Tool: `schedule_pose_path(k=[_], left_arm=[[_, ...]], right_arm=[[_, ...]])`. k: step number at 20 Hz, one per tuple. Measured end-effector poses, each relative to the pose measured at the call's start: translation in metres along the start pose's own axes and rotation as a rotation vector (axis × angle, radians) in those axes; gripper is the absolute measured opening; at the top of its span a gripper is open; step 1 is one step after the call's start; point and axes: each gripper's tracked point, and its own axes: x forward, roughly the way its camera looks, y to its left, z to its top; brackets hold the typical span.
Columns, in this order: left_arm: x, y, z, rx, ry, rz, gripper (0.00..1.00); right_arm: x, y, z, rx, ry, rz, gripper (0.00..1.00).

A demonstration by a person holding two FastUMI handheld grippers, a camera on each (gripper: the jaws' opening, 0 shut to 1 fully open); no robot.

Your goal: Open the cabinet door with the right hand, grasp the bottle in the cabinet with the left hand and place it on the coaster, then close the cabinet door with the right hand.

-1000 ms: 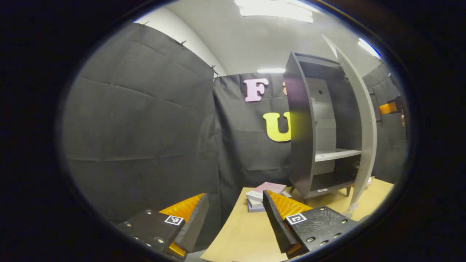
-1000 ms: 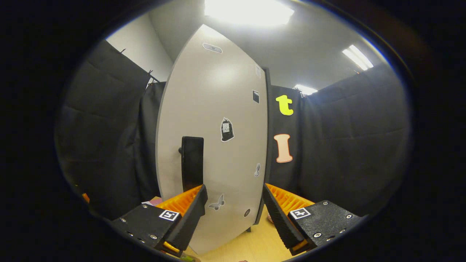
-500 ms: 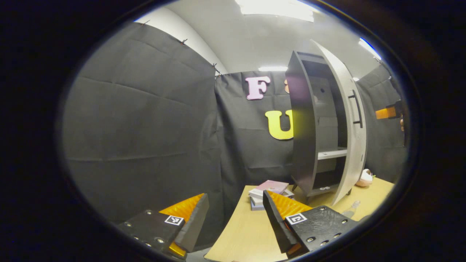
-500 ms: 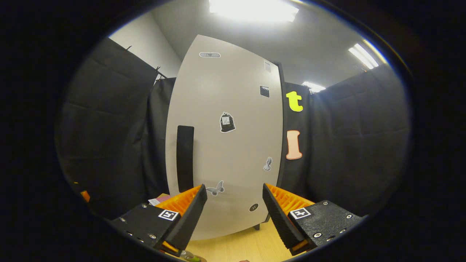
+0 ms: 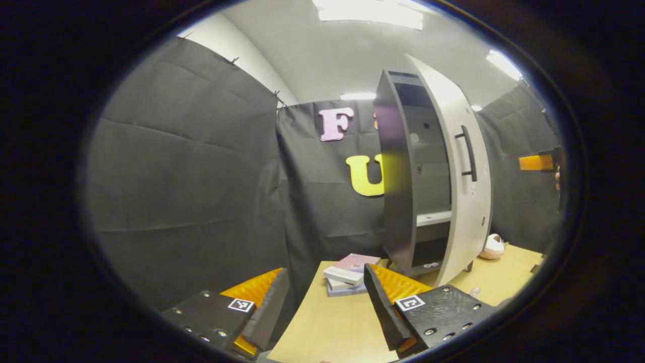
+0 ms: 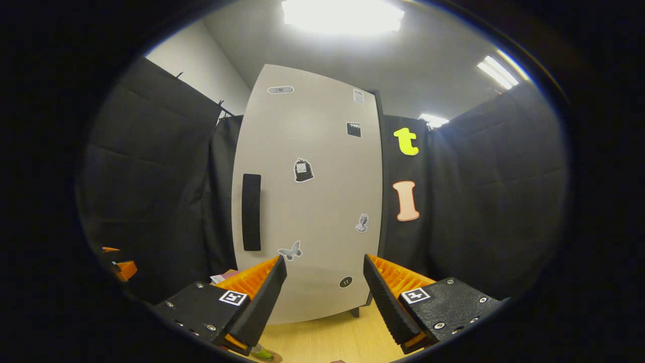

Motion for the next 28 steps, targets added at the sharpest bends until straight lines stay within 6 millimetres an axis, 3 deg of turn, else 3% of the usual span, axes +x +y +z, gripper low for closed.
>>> schedule_pose_path(k=[5,6,13,23,28], left_arm=[[-0.007,-0.062,0.018,-0.007,-0.003,-0.051,0.85],[-0.009,-0.072,0.021,-0.009,-0.003,-0.053,0.89],[-0.015,-0.136,0.033,-0.017,-0.009,-0.075,0.85],[-0.017,-0.206,0.041,-0.020,-0.019,-0.104,0.89],[-0.020,-0.217,0.042,-0.023,-0.014,-0.110,0.89]], right_arm=[[-0.014,-0.030,-0.011,0.015,0.005,0.036,0.95],[-0.015,-0.037,-0.011,0.018,0.003,0.041,0.95],[-0.024,-0.087,-0.016,0.053,0.008,0.047,0.95],[-0.032,-0.145,-0.029,0.082,0.019,0.038,0.95],[-0.035,-0.158,-0.040,0.091,0.031,0.035,0.95]])
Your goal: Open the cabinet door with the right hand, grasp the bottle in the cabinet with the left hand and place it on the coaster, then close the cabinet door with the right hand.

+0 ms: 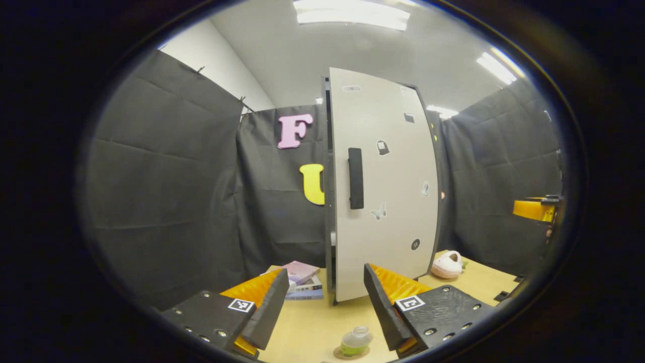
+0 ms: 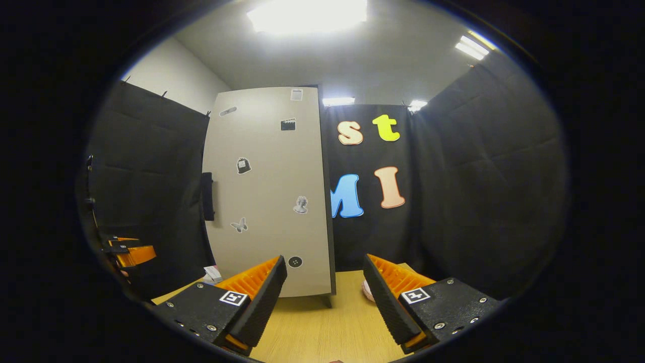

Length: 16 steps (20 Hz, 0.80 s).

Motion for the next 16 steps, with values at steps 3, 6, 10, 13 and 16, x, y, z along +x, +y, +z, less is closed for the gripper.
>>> schedule_pose_path(k=[3,6,10,13,16], left_arm=[[-0.002,0.001,0.003,0.007,-0.002,0.007,0.86],[-0.005,0.004,0.005,0.013,-0.008,0.010,0.85],[-0.010,0.008,0.010,0.024,-0.017,0.010,0.85],[-0.013,0.010,0.011,0.029,-0.018,0.009,0.85],[-0.023,0.013,0.014,0.021,-0.018,0.012,0.89]], right_arm=[[-0.002,-0.001,0.000,0.003,-0.003,0.006,0.94],[-0.004,-0.001,0.006,-0.004,-0.017,0.004,0.94],[-0.007,0.001,0.008,-0.012,-0.027,0.006,0.94],[-0.009,0.006,0.006,-0.009,-0.026,0.015,0.95],[-0.011,0.007,0.006,-0.015,-0.023,0.014,0.95]])
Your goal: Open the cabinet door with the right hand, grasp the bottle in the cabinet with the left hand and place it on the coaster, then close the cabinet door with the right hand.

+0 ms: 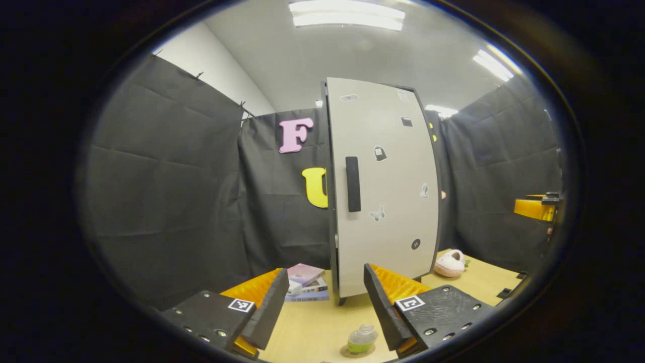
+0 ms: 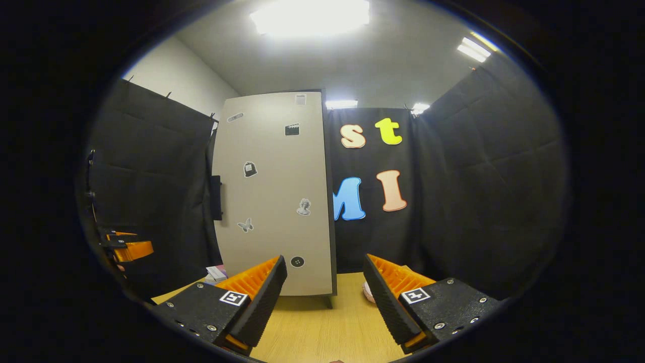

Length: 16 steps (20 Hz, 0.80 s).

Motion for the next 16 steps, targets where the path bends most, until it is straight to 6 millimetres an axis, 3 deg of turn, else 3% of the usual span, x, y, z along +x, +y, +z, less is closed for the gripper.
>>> schedule_pose_path(k=[1,6,16], left_arm=[[-0.002,0.000,0.000,0.000,-0.001,0.002,0.85],[-0.008,0.007,-0.005,-0.009,0.000,0.009,0.89],[-0.009,0.016,-0.004,-0.010,-0.006,0.022,0.85]], right_arm=[[0.000,0.001,0.001,-0.004,-0.002,0.000,0.95],[-0.003,0.004,-0.001,-0.014,-0.003,-0.003,0.94],[-0.001,0.007,0.000,-0.021,-0.016,-0.010,0.95]])
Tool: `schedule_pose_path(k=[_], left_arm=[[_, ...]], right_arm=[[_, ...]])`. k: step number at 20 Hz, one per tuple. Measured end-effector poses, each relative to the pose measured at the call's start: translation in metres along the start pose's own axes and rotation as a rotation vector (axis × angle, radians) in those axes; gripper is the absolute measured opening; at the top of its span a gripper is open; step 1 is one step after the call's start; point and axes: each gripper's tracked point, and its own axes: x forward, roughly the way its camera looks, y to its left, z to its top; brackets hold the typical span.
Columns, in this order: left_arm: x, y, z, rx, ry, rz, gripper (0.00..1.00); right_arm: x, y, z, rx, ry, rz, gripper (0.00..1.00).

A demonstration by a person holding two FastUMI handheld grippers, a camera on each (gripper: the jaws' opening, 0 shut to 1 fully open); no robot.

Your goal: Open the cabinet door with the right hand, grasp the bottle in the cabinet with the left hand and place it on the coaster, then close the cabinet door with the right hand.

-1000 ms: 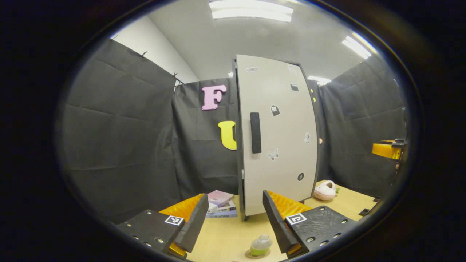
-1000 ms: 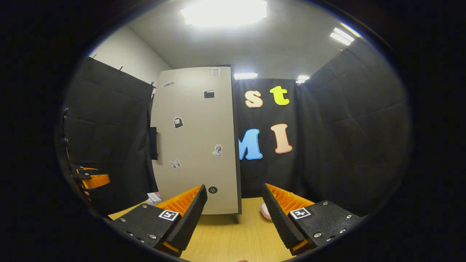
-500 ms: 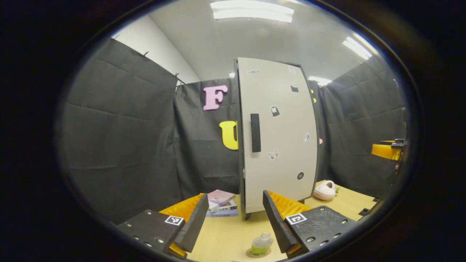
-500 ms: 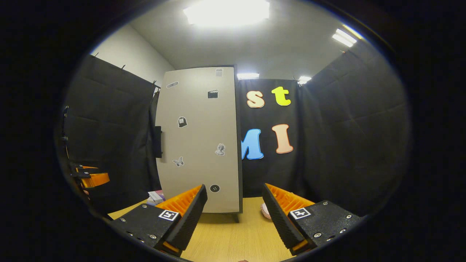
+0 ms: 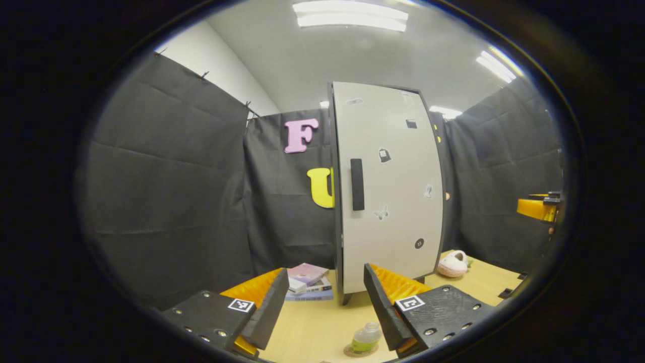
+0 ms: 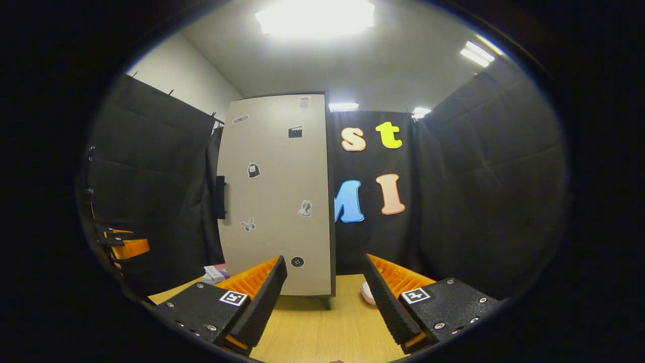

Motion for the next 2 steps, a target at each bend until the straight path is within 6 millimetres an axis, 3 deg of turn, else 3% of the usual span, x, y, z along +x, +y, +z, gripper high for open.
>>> schedule_pose_path(k=[2], left_arm=[[0.0004,-0.0003,-0.0003,-0.001,0.000,-0.002,0.89]], right_arm=[[0.0001,0.0009,-0.0005,-0.005,-0.001,-0.002,0.95]])
